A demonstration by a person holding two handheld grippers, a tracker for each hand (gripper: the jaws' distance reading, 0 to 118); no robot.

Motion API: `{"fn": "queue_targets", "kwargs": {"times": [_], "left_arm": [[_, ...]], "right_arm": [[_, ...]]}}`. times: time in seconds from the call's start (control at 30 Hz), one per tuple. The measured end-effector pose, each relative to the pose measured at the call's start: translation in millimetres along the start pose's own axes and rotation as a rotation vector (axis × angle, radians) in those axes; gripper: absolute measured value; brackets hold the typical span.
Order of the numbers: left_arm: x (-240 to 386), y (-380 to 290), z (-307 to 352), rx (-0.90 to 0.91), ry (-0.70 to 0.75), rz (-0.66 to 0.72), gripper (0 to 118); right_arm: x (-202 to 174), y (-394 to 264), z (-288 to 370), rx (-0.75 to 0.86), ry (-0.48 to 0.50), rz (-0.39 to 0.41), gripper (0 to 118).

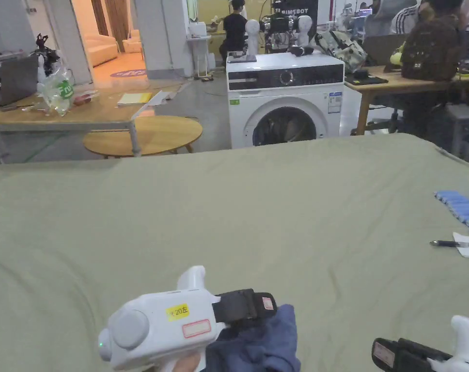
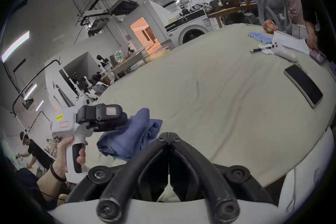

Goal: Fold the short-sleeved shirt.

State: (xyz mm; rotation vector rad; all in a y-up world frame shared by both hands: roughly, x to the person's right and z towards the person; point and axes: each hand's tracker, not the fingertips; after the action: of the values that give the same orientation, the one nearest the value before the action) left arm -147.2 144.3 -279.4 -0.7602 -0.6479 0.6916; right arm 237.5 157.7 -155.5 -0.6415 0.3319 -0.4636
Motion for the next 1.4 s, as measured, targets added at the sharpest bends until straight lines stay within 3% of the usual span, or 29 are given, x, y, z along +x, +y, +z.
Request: {"fn": "queue_targets", "kwargs": {"times": [0.03,0.07,0.1,0.3,0.47,0.5,0.57,0.67,0.7,0.8,0.87,0.93,1.03,1.13,1.2,1.27,1.4], "left_arm": [[-1.2,2.1,1.3,-0.001,0.026,0.003,34],[-2.5,3.2,-1.0,-0.017,0.043,-0.001,6],[-1.2,-1.5,-4.6,-0.033,0.056,-0.021,0],[-16.0,-42.2,-68.4,-0.299,0.239,-0.127,0],[-10.7,-29.2,-46.7,-0.168,0.094,-0.015,0],[-6.8,-22.4,-31.2,-0.146,0.022,-0.024,11],[-0.9,-8.4,2.0,-0.037,0.004,-0.053,50],[-7.3,13.4,50.2,0.003,0.034,-0.065,71],[-14.1,18.3,61.4,0.0,0.047,-0.048,73],[-47.7,26.2,91.9,0.029,0.102,0.06,73],[-72.0,24.1,98.5,0.034,0.12,0.14,73],[-88.1,15.9,93.7,0.023,0.092,0.204,73],[-100.3,1.2,63.2,-0.068,0.06,0.259,73],[-107.2,-12.7,29.5,-0.178,0.051,0.26,73],[-107.7,-17.4,21.6,-0.137,0.022,0.264,58],[-104.9,-17.9,25.3,-0.105,0.088,0.234,46],[-104.8,-17.9,37.7,-0.094,0.061,0.227,37]], "right_arm": [[1.3,-0.7,-1.3,-0.002,0.001,-0.008,0],[0.3,-1.0,-3.0,-0.005,0.002,-0.017,0],[0.0,-1.1,-4.9,-0.01,0.004,-0.024,0],[-17.5,-9.1,-12.9,-0.048,0.021,0.012,0],[-43.1,-20.1,-39.2,-0.138,0.065,0.054,0],[-49.3,-17.2,-50.3,-0.156,0.066,0.082,0],[-60.9,-4.8,-76.2,-0.184,0.09,0.098,0],[-74.8,14.4,-121.5,-0.276,0.16,0.091,0],[-77.6,16.8,-132.5,-0.302,0.148,0.102,0],[-77.7,10.2,-180.6,-0.474,-0.051,0.187,0],[-72.6,-2.0,-188.7,-0.443,-0.009,0.182,0],[-80.5,-2.1,-180.8,-0.414,-0.028,0.197,0],[-89.5,-6.4,-177.6,-0.402,-0.058,0.326,0],[-88.5,-8.3,-175.8,-0.393,-0.063,0.296,0],[-84.8,-10.8,-174.3,-0.379,-0.055,0.275,0],[-81.1,-13.3,-172.2,-0.363,-0.048,0.264,0],[-99.6,-5.2,-161.4,-0.367,-0.082,0.242,0]]}}
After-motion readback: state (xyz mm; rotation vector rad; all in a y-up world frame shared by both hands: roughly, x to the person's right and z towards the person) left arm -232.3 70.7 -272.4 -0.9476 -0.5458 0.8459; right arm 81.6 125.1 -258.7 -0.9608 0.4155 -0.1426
